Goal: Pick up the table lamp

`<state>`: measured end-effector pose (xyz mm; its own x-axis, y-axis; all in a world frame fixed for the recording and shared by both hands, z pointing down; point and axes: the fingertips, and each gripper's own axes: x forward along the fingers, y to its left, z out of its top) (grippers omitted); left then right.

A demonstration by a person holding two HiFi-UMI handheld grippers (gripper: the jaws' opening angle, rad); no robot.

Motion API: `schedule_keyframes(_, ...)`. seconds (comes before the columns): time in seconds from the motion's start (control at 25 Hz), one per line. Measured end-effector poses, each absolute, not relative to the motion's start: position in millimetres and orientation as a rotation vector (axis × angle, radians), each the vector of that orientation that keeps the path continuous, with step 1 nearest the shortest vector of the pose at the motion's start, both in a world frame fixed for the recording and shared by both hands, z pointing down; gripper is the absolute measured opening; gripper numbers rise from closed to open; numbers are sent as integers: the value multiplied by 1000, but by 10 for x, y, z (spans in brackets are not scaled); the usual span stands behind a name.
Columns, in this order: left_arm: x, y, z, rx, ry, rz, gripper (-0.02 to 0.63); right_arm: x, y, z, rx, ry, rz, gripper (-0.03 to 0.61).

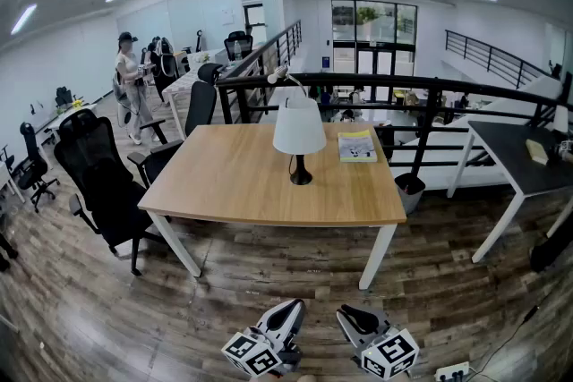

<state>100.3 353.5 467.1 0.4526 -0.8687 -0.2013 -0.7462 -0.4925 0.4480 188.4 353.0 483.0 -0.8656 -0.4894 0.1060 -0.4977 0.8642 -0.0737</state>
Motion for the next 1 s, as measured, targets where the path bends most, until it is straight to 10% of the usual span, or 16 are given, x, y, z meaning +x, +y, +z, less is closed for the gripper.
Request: schedule_keyframes(1.0,397,2347,4608,2428,-1383,-576,11,1336,2239,4788,899,-2971,197,64)
